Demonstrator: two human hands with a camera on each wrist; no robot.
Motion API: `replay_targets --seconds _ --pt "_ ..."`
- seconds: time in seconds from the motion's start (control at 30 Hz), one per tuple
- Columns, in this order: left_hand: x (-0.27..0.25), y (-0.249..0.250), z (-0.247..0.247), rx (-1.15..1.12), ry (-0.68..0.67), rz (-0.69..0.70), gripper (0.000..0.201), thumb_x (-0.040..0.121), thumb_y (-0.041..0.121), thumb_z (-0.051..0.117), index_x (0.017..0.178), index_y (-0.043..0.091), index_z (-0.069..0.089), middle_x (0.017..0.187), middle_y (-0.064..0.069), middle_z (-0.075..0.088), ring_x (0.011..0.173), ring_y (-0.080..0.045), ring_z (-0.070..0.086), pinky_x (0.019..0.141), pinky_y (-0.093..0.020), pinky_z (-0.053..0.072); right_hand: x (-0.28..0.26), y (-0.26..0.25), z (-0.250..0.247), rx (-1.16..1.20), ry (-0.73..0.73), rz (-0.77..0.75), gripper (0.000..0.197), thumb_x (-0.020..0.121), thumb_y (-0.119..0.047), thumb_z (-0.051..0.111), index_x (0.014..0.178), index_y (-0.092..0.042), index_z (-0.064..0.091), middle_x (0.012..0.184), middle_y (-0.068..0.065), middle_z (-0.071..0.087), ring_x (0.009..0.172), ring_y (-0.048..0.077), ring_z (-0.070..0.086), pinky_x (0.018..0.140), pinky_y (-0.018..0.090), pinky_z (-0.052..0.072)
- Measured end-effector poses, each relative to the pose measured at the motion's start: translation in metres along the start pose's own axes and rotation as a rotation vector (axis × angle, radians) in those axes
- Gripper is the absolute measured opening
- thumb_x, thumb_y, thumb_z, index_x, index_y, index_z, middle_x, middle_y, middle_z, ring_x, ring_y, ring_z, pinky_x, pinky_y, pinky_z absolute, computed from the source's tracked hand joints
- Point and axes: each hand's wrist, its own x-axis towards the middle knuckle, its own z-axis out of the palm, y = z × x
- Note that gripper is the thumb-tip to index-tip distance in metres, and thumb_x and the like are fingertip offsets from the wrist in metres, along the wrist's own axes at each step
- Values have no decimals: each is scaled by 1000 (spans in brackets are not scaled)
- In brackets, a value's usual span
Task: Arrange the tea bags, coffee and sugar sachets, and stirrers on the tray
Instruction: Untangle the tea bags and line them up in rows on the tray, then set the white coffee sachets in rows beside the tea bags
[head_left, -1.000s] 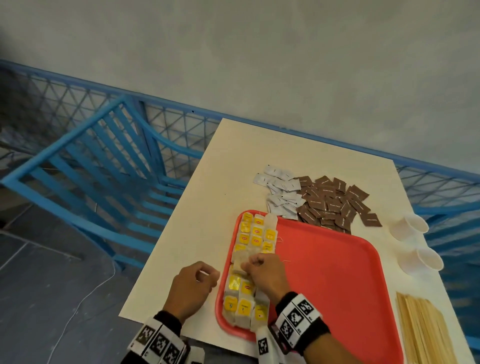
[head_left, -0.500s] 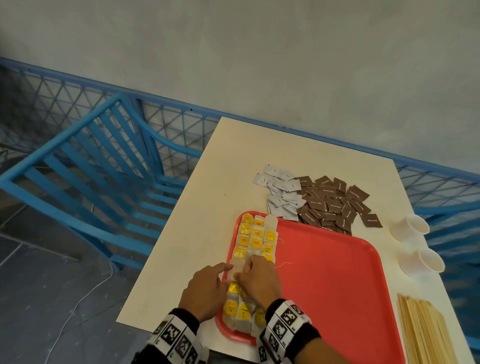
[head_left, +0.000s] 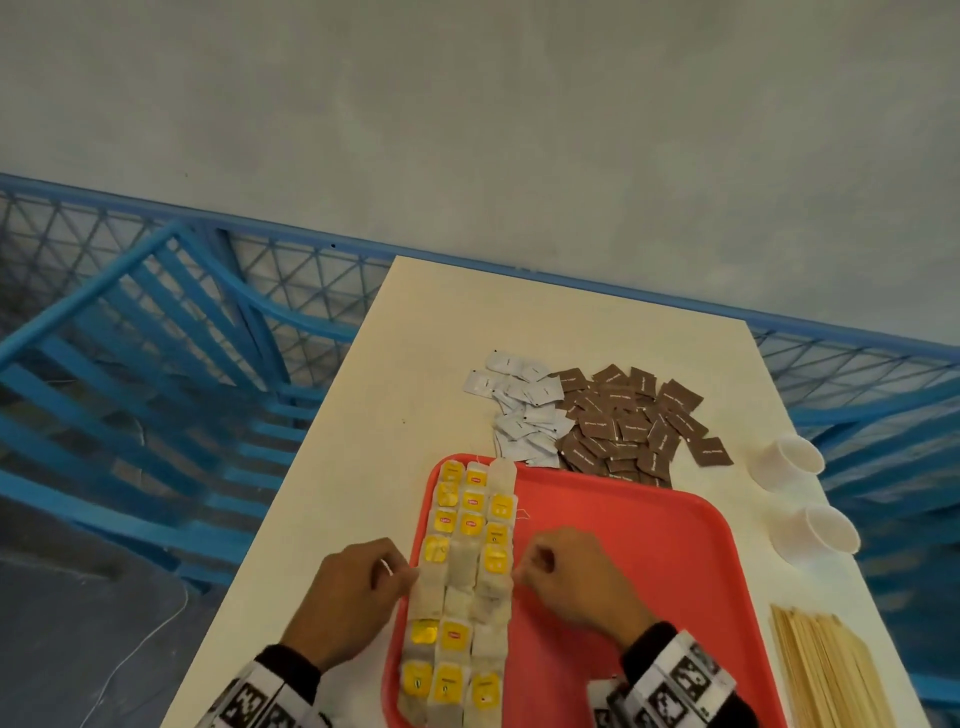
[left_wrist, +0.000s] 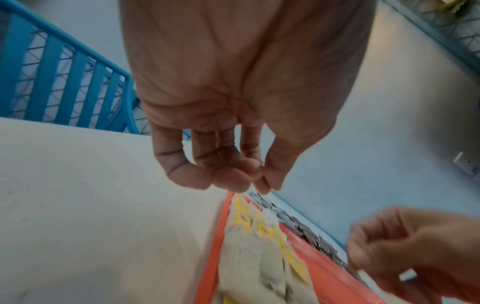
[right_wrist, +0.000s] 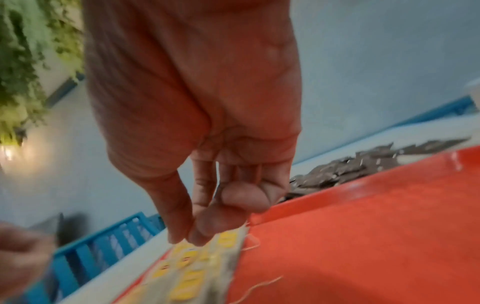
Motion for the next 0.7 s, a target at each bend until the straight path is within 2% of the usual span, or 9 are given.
replay_targets --seconds 0.1,0.13,0.2,0.27,0.33,0.43,0.53,0.6,0.7 --pt "12 8 -9 -33 60 11 31 91 35 68 65 24 57 51 11 51 51 -3 44 55 -17 40 31 26 -31 -161 72 100 22 89 -25 59 68 -20 61 79 -4 67 76 14 63 69 30 53" --pt "17 11 -11 -54 80 11 31 91 36 68 66 22 58 54 5 52 51 -4 44 56 -21 43 45 27 -42 -184 118 118 19 91 -24 57 73 -18 64 83 0 68 79 18 63 72 33 55" --pt "23 17 -12 -98 115 6 30 91 38 68 69 18 61 61 -5 57 54 -8 47 62 -36 52 76 21 -58 -200 198 123 15 92 -24 56 82 -16 64 89 4 67 83 23 64 77 39 57" --pt "24 22 -9 -115 123 -3 29 92 38 67 70 18 63 64 -6 60 57 -16 54 65 -40 54 105 7 -63 -243 222 96 14 91 -24 55 92 -13 64 99 9 65 90 29 65 82 43 57" --pt "22 25 -2 -114 96 -16 27 92 37 66 71 21 64 66 -6 63 62 -21 60 65 -37 53 130 -9 -60 -309 202 61 22 91 -25 53 106 -11 61 112 13 62 102 34 62 85 42 54" --pt "18 21 9 -83 61 -50 25 91 35 68 70 22 63 60 6 62 53 -8 53 58 -21 46 161 -28 -51 -436 109 52 44 93 -41 55 127 -13 52 129 13 53 117 35 56 90 42 49" --pt "17 13 15 -86 64 -92 27 90 31 70 67 22 60 51 14 54 51 -2 48 57 -14 40 182 -31 -44 -533 16 122 67 87 -60 58 137 -16 47 136 14 47 122 36 52 94 43 49" --pt "17 10 17 -88 55 -103 27 90 30 70 66 23 60 52 16 56 54 0 51 58 -14 40 190 -28 -40 -555 -8 143 68 86 -59 60 137 -16 45 139 17 44 121 34 54 97 42 49" --pt "20 4 17 -94 46 -126 27 90 30 70 66 25 59 54 16 58 56 1 54 58 -14 41 195 -26 -37 -516 -14 121 59 89 -45 60 137 -14 43 141 20 41 121 32 54 98 42 50"
